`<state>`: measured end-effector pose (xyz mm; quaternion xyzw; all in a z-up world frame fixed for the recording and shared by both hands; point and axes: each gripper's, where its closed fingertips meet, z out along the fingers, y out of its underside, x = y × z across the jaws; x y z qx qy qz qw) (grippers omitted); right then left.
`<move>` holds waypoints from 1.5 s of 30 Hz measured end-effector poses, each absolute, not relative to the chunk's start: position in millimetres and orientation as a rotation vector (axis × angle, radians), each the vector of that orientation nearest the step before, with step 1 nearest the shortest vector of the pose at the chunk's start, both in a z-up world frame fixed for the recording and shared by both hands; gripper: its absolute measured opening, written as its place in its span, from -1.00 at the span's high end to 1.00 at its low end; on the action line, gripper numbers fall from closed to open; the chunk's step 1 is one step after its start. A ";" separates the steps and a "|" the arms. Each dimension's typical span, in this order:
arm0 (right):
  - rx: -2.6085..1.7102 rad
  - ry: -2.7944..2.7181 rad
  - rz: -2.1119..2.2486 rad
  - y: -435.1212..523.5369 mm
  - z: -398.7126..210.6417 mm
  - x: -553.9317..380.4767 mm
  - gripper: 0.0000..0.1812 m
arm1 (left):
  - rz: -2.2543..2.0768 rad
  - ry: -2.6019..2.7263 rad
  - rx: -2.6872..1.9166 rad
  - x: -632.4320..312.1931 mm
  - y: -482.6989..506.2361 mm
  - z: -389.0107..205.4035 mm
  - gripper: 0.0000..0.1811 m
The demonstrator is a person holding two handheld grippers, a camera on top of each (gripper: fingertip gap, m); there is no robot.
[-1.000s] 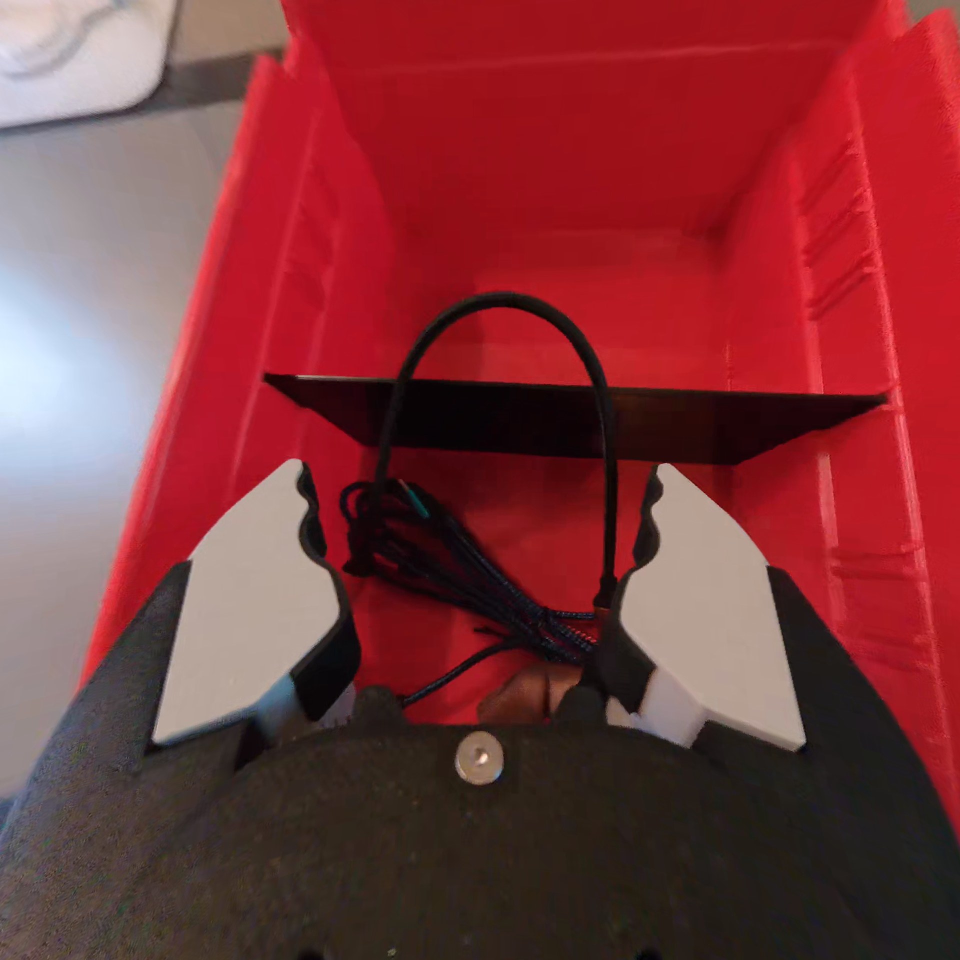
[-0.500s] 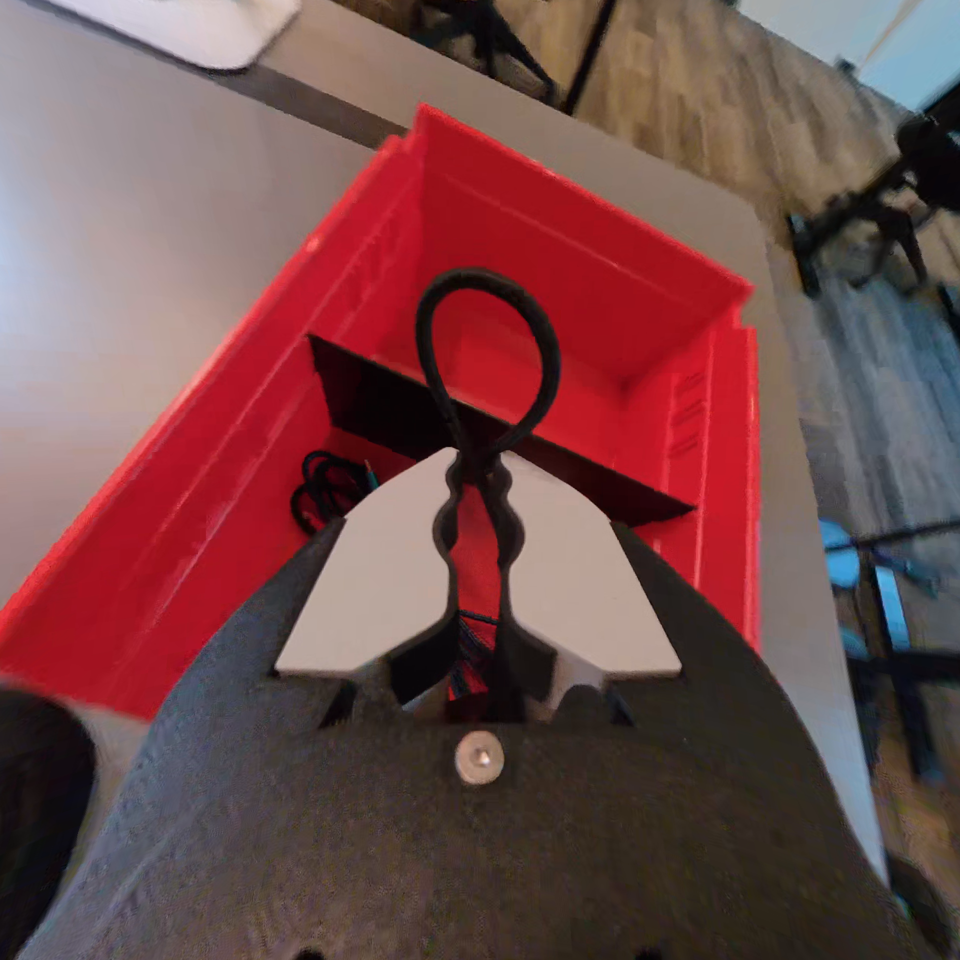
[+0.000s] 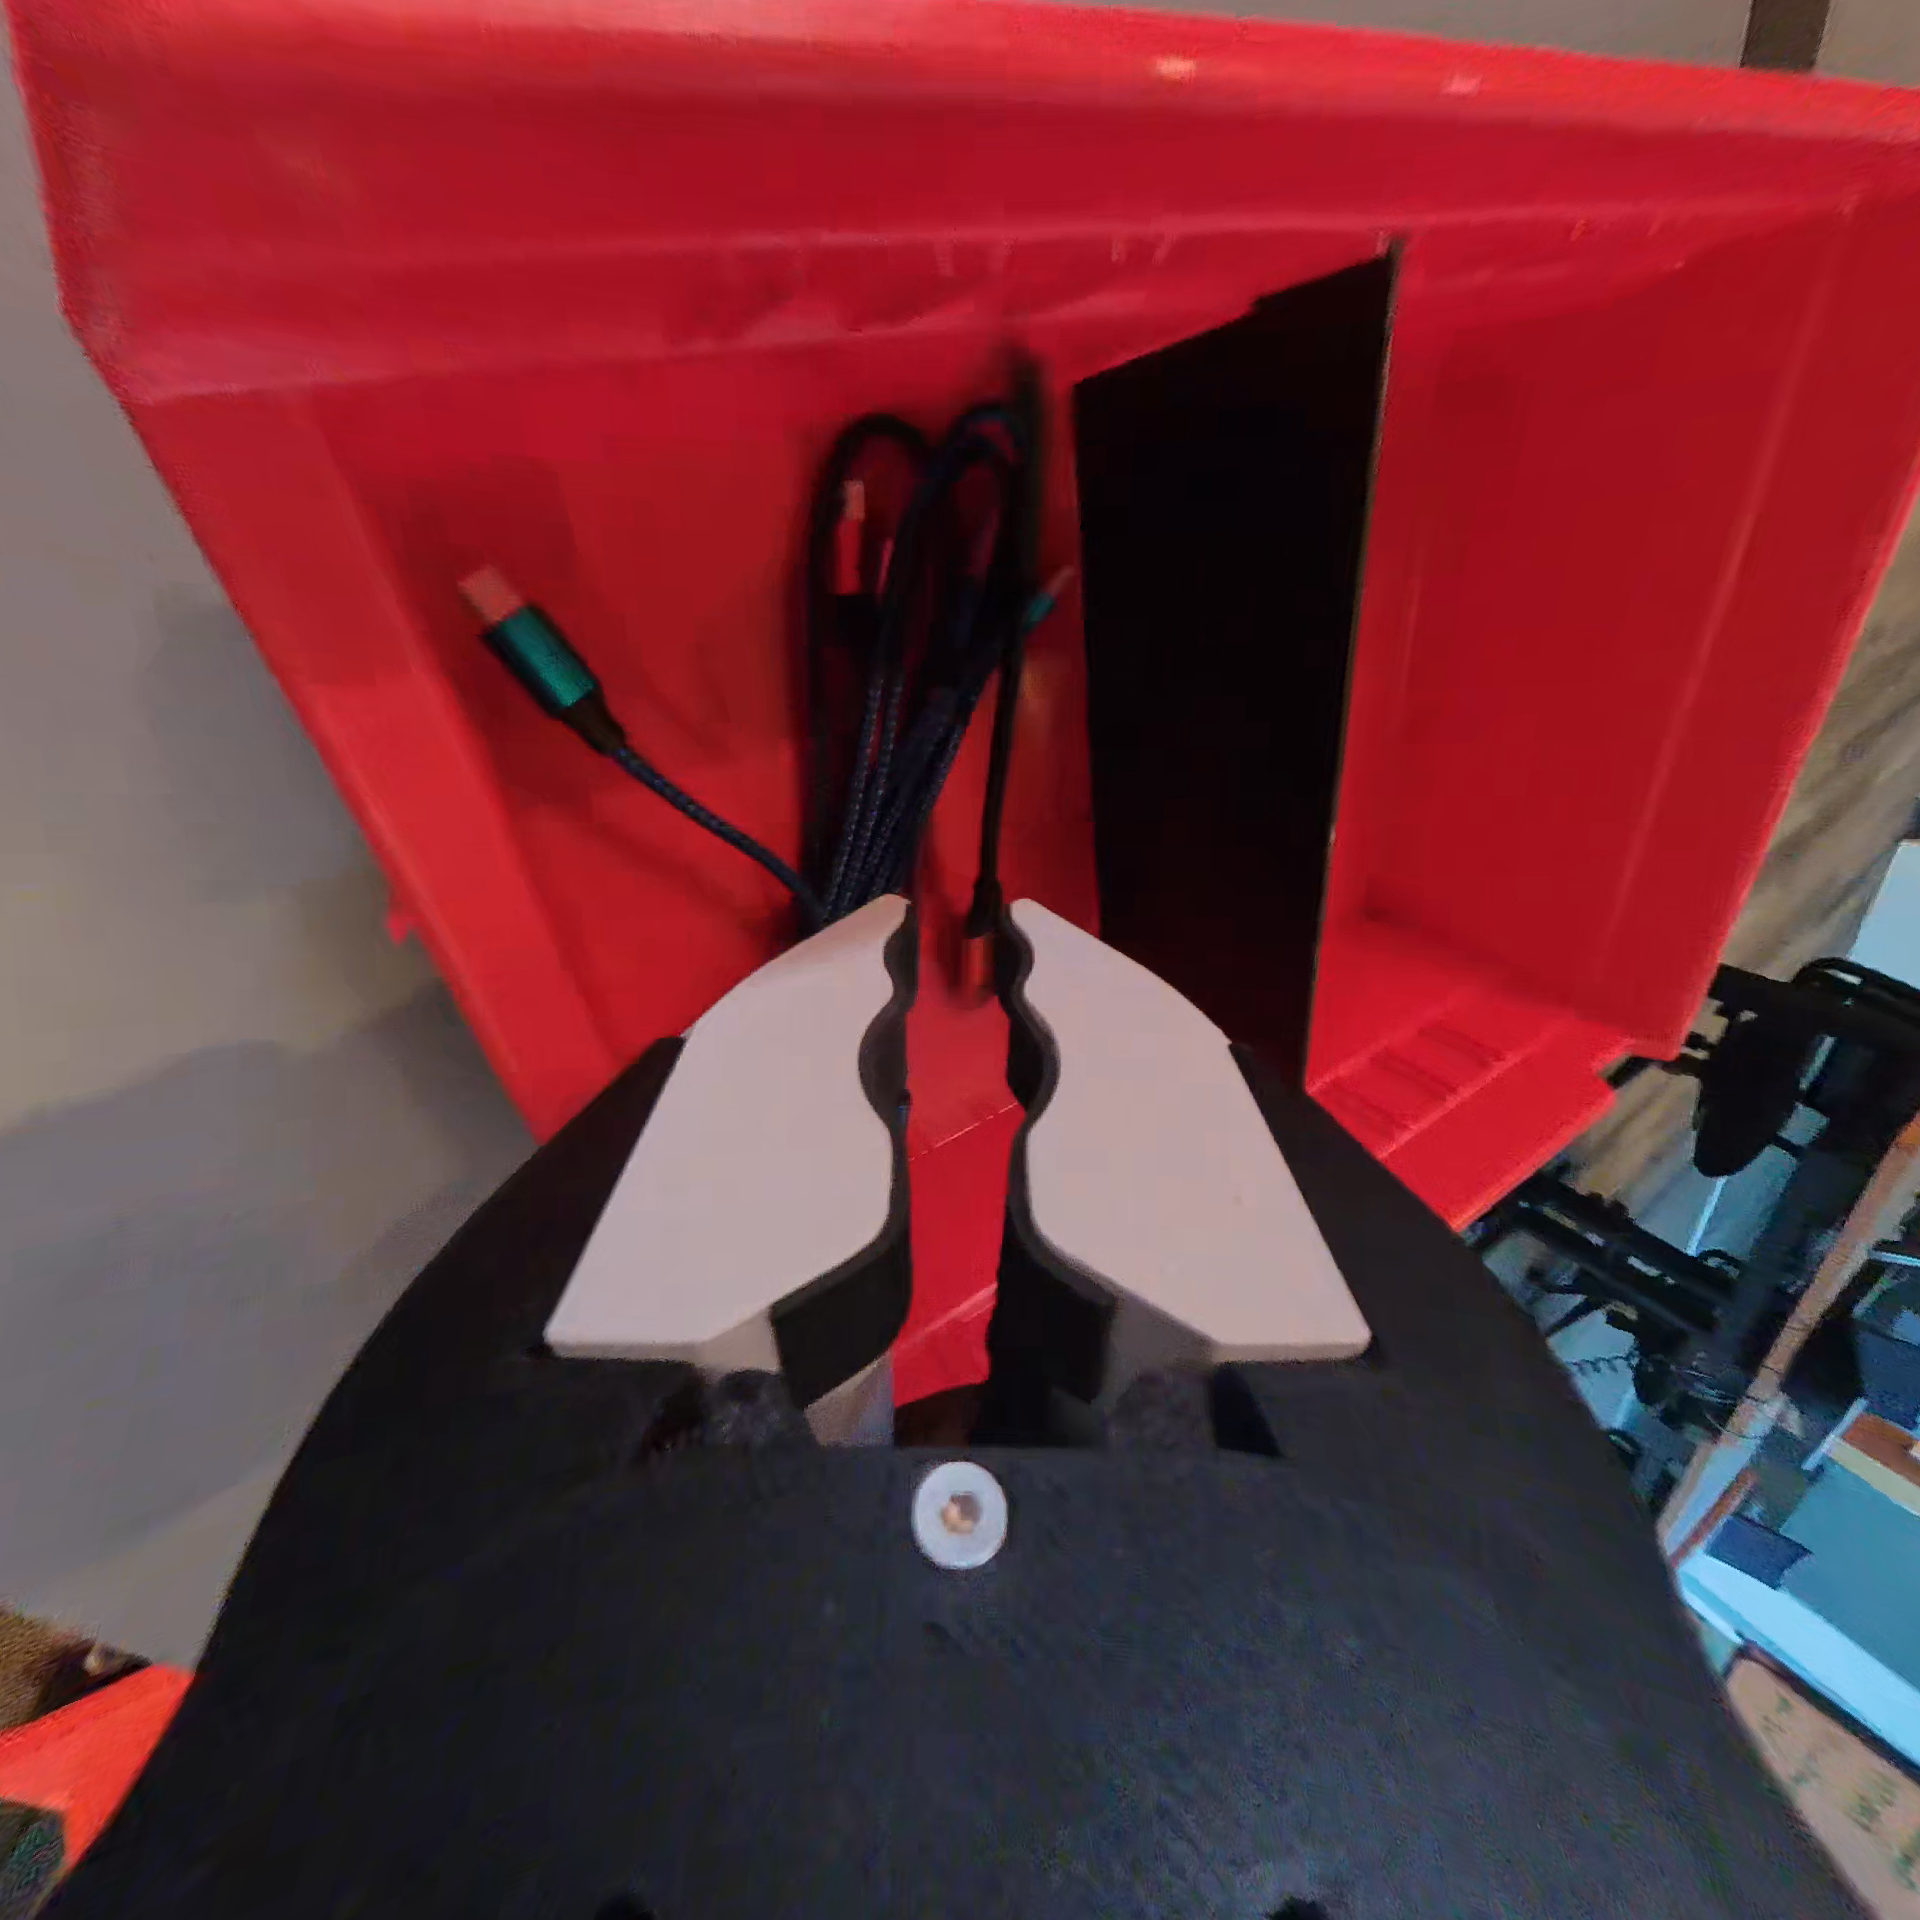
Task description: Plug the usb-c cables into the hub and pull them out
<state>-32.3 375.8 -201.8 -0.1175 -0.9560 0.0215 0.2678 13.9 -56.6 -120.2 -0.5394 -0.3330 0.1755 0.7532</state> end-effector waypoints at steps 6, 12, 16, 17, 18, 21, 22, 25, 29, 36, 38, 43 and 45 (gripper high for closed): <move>-0.451 -2.531 0.369 356.0 -185.2 -42.0 0.75 | 0.382 -0.727 -1.176 13.8 -56.7 -120.0 0.88; -0.742 -2.218 1.144 292.7 -106.0 -32.9 0.45 | 0.368 -0.735 -1.163 12.8 -58.1 -119.6 0.88; -0.603 -1.750 1.878 219.3 -20.2 11.2 0.35 | 0.375 -0.726 -1.170 13.6 -57.0 -119.1 0.88; -0.594 -1.671 1.999 202.4 -9.4 18.5 0.37 | 0.377 -0.720 -1.174 14.4 -56.2 -118.9 0.88; -0.600 -1.635 2.103 182.3 -4.6 22.9 0.40 | 0.382 -0.709 -1.179 15.6 -55.0 -118.3 0.88; -0.487 -1.868 2.343 96.5 -20.9 43.5 0.41 | 0.399 -0.636 -1.213 23.5 -47.2 -115.7 0.88; -0.422 -2.010 2.347 68.3 -34.0 50.7 0.39 | 0.402 -0.596 -1.233 27.9 -42.2 -114.7 0.88; -0.220 -2.244 2.183 6.3 -72.4 53.5 0.41 | 0.432 -0.492 -1.303 38.9 -28.2 -115.3 0.88; -0.059 -2.350 2.126 -39.0 -101.0 59.0 0.58 | 0.431 -0.362 -1.366 53.4 -13.7 -116.8 0.88; -0.073 -2.116 2.263 -19.2 -80.3 55.8 0.90 | 0.624 -0.250 -1.174 69.0 -22.9 -80.7 0.54; -0.139 -1.988 2.305 0.7 -61.5 43.5 0.89 | 0.741 -0.222 -0.825 85.7 -62.0 -37.8 0.52; -0.237 -1.740 2.297 49.9 -13.3 27.0 0.90 | 0.764 -0.335 -0.774 70.2 -93.1 -42.2 0.38; -0.289 -1.650 2.212 75.2 9.3 18.7 0.89 | 0.705 -0.388 -0.836 58.3 -80.4 -55.1 0.38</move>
